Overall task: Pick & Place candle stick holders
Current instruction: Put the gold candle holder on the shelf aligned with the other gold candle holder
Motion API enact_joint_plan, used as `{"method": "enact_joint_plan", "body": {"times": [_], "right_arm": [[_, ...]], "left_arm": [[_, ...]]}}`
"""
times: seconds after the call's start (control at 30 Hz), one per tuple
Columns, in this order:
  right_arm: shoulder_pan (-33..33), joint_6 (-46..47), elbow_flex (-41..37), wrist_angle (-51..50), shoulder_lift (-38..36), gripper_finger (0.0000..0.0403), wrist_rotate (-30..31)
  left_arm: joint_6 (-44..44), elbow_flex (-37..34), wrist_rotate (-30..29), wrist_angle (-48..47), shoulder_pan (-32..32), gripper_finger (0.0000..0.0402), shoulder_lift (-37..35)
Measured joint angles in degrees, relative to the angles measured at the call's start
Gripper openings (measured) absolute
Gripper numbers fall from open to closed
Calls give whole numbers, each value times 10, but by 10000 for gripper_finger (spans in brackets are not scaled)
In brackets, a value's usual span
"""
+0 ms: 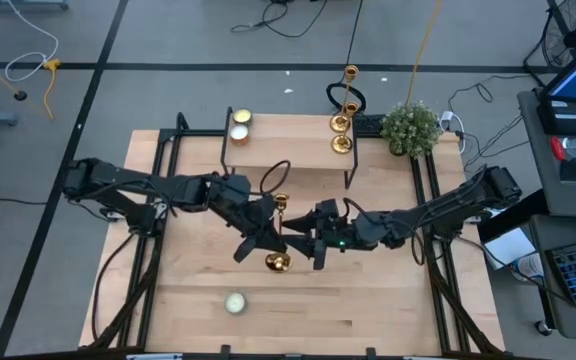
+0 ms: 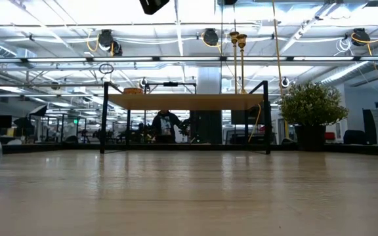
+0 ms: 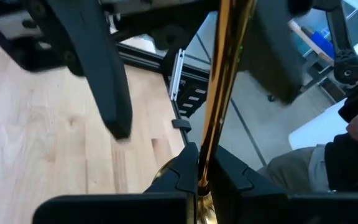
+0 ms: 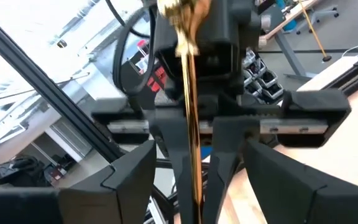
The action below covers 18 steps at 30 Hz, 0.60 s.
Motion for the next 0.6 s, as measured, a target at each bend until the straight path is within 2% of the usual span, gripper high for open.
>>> {"method": "enact_joint_plan", "body": {"times": [0.4,0.6], "right_arm": [[-1,1,0,0,1,201,-1],[-1,2,0,0,1,169,-1]], "left_arm": [[-11,0,21,15,4,17,19],[-17,0,23,36,4,17,29]]}}
